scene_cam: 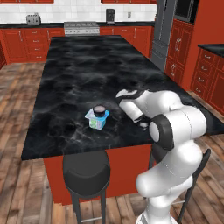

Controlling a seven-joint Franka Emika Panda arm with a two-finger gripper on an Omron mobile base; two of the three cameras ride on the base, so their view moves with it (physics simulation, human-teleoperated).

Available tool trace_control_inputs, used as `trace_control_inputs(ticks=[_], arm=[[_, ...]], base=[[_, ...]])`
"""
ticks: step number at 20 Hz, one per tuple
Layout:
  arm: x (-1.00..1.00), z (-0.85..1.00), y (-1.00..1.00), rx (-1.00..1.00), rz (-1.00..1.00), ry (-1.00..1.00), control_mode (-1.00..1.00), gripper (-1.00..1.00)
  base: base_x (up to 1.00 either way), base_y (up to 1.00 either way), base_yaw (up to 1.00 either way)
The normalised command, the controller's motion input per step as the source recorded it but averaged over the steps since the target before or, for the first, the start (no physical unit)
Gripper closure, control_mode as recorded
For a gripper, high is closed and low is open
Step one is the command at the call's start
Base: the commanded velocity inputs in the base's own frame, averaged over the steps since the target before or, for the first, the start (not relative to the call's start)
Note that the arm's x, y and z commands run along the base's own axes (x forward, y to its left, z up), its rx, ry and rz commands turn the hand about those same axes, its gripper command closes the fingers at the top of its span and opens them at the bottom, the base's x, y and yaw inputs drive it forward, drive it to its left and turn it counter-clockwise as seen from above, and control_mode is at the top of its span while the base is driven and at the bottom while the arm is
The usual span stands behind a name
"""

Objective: Stack the yogurt containers by placing the smaller containers on top of the larger containers.

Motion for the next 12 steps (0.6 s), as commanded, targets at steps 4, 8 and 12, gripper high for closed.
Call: trace_control_inputs(ticks=[4, 8, 12], arm=[[-0.53, 0.58, -0.49, -0.09, -0.01, 0.17, -1.0, -1.0], [-0.57, 0.47, -0.67, 0.0, 0.0, 0.19, -1.0, -1.0], [-0.29, 0.52, -0.64, 0.01, 0.0, 0.25, -1.0, -1.0]], base=[[0.0, 0.0, 0.0], [0.0, 0.0, 0.0], [0.0, 0.0, 0.0]])
